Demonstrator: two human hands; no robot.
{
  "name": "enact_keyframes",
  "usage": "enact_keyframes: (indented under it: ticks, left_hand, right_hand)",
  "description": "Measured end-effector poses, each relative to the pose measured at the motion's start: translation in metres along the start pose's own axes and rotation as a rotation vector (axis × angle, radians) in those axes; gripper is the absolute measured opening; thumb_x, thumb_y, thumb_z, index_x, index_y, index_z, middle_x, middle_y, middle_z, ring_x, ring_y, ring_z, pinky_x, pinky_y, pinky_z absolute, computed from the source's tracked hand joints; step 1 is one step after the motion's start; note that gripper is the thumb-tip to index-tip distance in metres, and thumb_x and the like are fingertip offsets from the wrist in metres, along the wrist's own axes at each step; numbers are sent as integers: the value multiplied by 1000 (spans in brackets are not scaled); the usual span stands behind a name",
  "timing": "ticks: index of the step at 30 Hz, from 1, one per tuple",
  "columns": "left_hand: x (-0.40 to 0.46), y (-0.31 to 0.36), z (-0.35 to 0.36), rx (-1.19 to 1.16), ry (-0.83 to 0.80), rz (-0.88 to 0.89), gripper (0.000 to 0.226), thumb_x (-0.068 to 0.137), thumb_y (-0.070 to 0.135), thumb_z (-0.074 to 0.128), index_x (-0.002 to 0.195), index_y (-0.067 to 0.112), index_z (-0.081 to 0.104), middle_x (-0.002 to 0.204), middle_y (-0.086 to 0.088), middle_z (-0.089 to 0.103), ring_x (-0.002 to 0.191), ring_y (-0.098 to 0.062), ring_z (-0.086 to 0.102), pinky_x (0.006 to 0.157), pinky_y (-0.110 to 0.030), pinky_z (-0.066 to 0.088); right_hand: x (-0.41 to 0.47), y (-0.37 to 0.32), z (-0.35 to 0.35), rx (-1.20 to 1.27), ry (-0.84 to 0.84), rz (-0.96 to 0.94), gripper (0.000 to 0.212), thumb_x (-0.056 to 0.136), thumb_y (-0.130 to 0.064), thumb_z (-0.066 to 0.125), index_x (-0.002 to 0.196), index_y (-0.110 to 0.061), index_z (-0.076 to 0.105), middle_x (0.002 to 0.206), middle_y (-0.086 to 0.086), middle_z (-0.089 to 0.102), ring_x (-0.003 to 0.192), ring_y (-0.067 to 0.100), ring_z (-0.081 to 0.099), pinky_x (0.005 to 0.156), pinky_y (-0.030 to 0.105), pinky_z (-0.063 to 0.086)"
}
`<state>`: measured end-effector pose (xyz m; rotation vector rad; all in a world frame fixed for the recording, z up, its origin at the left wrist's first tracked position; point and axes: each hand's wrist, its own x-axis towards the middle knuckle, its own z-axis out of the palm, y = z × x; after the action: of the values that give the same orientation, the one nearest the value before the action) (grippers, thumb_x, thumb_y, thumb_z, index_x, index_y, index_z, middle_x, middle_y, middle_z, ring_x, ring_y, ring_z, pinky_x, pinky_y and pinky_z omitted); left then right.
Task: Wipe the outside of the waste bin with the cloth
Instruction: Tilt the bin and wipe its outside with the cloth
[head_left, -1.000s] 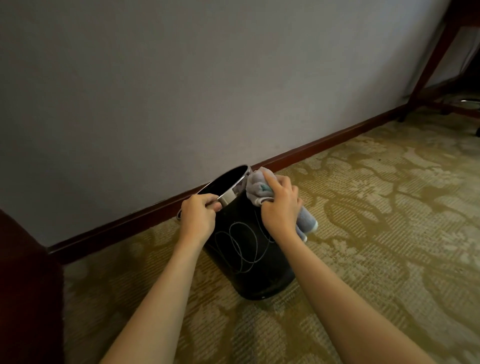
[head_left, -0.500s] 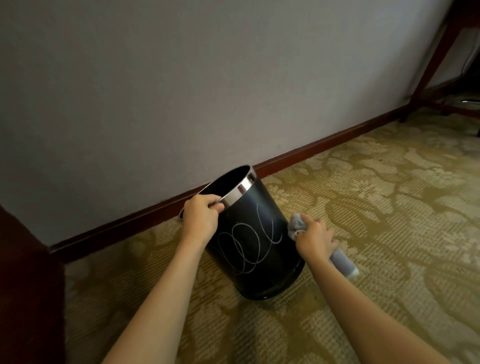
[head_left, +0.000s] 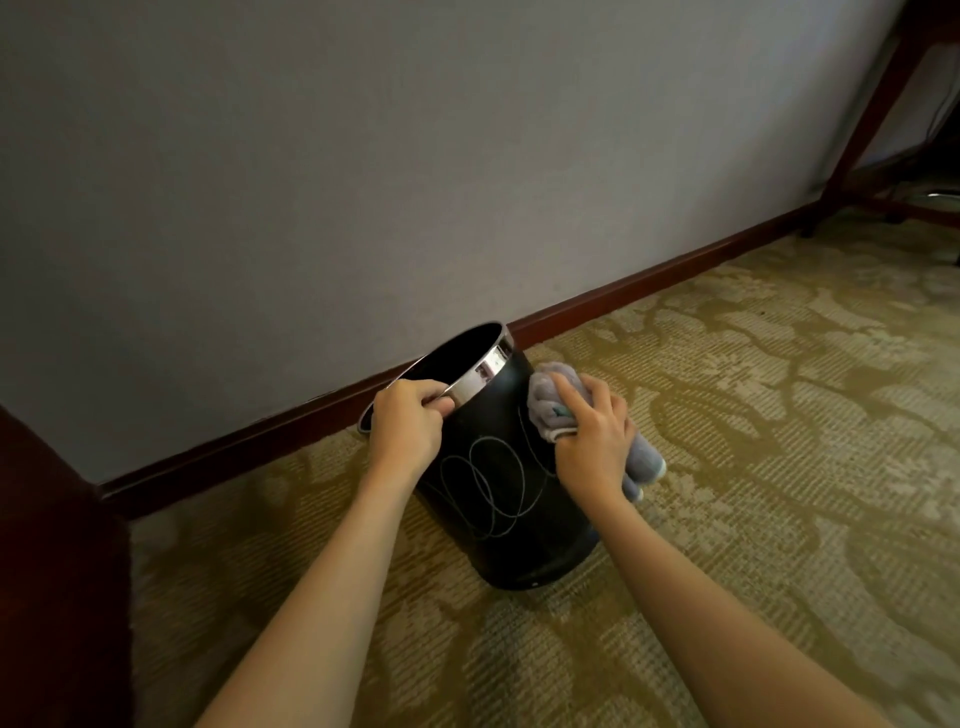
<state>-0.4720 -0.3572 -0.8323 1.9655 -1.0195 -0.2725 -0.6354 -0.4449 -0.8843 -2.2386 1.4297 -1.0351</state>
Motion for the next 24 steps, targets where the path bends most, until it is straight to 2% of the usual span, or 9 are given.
enact_keyframes:
  ticks: [2, 6, 10, 13, 17, 21, 24]
  left_hand:
    - [1, -2, -3, -8, -3, -8, 15, 86, 9, 62, 94, 17, 73, 82, 9, 62, 73, 0, 52, 58, -8, 31]
    - [1, -5, -7, -18, 10, -22, 18, 86, 7, 63, 101, 13, 71, 80, 15, 55, 70, 5, 47, 57, -7, 31]
    - [-3, 0, -2, -15, -31, -15, 18, 87, 8, 61, 101, 15, 70, 92, 6, 62, 83, -6, 53, 62, -9, 33]
    - [-8, 7, 5, 20, -19, 12, 15, 88, 11, 60, 95, 18, 72, 89, 8, 62, 81, -7, 54, 63, -14, 34]
    - [-12, 17, 14, 84, -22, 41, 18, 89, 13, 59, 81, 23, 73, 78, 8, 65, 72, -3, 55, 55, -18, 36]
    - [-13, 18, 13, 92, -22, 34, 19, 88, 10, 59, 77, 18, 72, 75, 4, 67, 65, -3, 54, 53, -19, 38]
    - [-13, 15, 8, 100, -1, 7, 17, 87, 14, 61, 75, 19, 72, 72, 7, 63, 59, 1, 47, 49, -15, 30]
  right_hand:
    - [-8, 18, 1, -35, -54, 98, 59, 84, -1, 48, 135, -31, 52, 135, 4, 47, 119, 28, 40, 104, 46, 30]
    - [-28, 58, -3, -151, -209, 321, 60, 85, -2, 43, 137, -30, 47, 132, 4, 43, 115, 30, 37, 104, 48, 25]
    - [-24, 55, -9, -161, -256, 427, 59, 87, -2, 44, 135, -36, 46, 126, 4, 43, 116, 32, 36, 103, 50, 22]
    - [-8, 21, -12, -67, -125, 353, 64, 83, 0, 45, 135, -37, 46, 126, 2, 45, 116, 29, 37, 105, 49, 22]
    - [14, -28, -16, 85, 25, 181, 68, 78, 1, 48, 136, -36, 46, 129, 1, 44, 113, 27, 38, 104, 49, 24]
    - [10, -27, -15, 64, 53, 64, 70, 81, 0, 49, 141, -36, 41, 131, 3, 44, 110, 27, 38, 99, 45, 29]
    - [-8, -3, -11, -41, 0, 1, 71, 84, -3, 52, 145, -34, 35, 135, 6, 43, 114, 29, 40, 98, 44, 33]
